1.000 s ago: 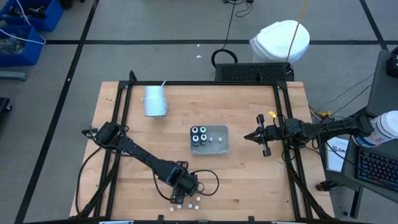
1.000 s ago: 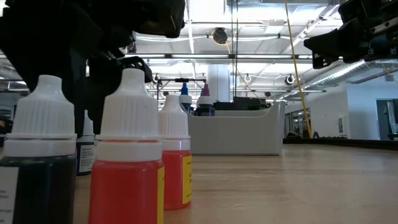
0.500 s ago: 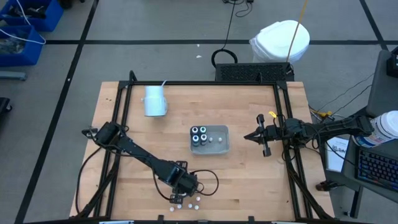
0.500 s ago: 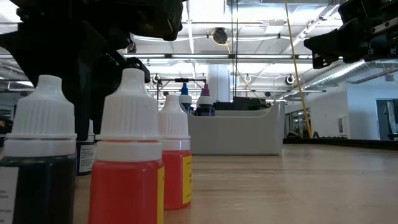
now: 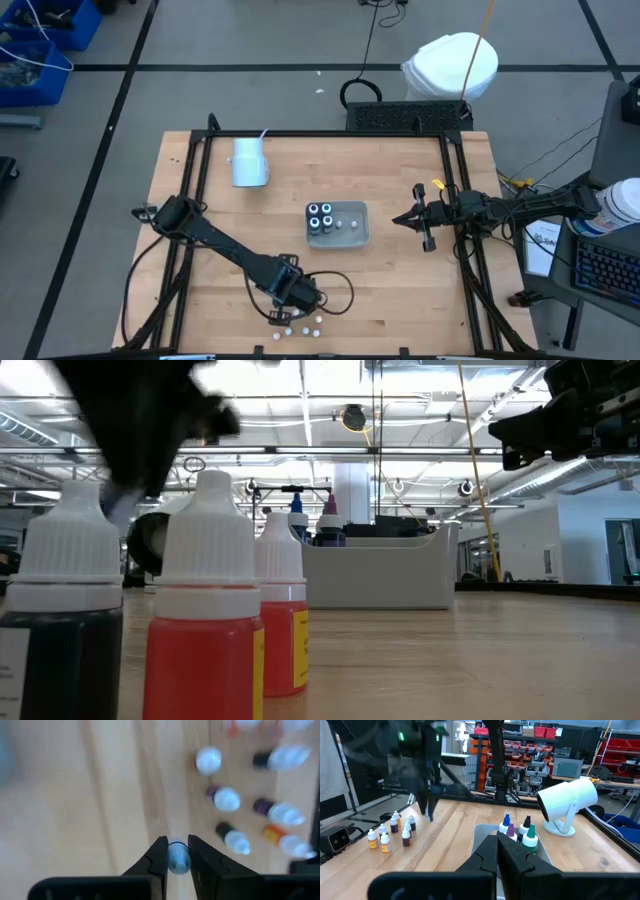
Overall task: Pick & Place food coloring
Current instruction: Put the small green food coloring bottle into the white container
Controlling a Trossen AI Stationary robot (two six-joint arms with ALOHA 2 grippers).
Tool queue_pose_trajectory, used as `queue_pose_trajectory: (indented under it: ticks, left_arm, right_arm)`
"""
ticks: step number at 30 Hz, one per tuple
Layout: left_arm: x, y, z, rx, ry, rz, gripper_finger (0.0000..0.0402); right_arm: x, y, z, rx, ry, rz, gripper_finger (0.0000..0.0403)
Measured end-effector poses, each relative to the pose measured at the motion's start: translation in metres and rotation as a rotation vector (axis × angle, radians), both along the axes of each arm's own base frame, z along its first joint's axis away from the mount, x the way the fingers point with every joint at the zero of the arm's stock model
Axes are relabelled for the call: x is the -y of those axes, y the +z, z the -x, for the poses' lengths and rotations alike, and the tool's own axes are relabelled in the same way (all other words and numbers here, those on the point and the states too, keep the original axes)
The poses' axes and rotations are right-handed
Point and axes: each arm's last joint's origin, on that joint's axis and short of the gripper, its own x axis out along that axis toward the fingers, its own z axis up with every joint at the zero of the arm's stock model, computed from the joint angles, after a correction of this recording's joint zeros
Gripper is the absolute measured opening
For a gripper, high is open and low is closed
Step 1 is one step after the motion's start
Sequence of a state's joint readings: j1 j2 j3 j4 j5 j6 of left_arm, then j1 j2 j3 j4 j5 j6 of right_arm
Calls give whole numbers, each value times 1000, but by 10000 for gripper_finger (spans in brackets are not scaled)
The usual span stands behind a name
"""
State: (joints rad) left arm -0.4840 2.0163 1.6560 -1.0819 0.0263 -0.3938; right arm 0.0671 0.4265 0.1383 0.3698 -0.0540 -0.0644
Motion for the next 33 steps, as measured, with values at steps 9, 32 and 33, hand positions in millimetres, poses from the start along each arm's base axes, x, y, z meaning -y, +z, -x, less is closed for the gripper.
queue_pose_trajectory:
  ticks: [9,32,33]
  left_arm:
    - [-28,101,-29,289,2,-98,58]
    - [-166,48,-128,270,97,-104,58]
    - [-168,44,-130,262,99,-107,58]
  right_arm:
    - [0,1,0,6,0,0,0]
    - [0,1,0,10,0,29,0]
    - [0,1,0,10,-1,29,0]
